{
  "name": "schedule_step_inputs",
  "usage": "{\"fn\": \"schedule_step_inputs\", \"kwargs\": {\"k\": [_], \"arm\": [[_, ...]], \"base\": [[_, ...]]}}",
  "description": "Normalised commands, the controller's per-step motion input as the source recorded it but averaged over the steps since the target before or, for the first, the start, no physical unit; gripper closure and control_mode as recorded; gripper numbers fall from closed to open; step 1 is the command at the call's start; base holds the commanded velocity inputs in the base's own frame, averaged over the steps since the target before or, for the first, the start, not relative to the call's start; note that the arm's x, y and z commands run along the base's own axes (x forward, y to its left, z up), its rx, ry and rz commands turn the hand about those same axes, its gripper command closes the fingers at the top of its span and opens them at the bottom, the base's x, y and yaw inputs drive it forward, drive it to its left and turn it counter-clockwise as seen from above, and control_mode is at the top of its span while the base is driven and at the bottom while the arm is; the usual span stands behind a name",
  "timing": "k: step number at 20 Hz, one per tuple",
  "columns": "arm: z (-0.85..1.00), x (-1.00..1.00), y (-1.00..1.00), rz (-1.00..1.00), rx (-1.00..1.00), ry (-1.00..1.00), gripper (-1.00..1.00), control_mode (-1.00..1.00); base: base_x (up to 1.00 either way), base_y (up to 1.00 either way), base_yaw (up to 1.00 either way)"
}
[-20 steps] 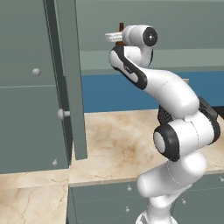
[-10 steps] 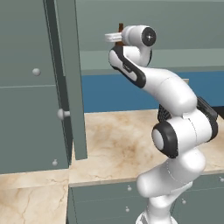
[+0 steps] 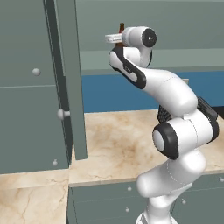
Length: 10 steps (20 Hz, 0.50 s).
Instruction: Sort all alcoholic drinks to one cabinet, and non-alcoholic drinks to the other.
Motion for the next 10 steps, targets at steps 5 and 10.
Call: {"fn": "schedule_step_inputs", "kwargs": {"k": [5, 10], "arm": [[0.0, 0.0, 0.0, 0.0, 0.0, 0.0, -1.0, -1.0], [0.0, -0.15, 0.0, 0.0, 0.0, 0.0, -1.0, -1.0]], "base": [[0.0, 0.0, 0.0], [0.0, 0.0, 0.0]]}}
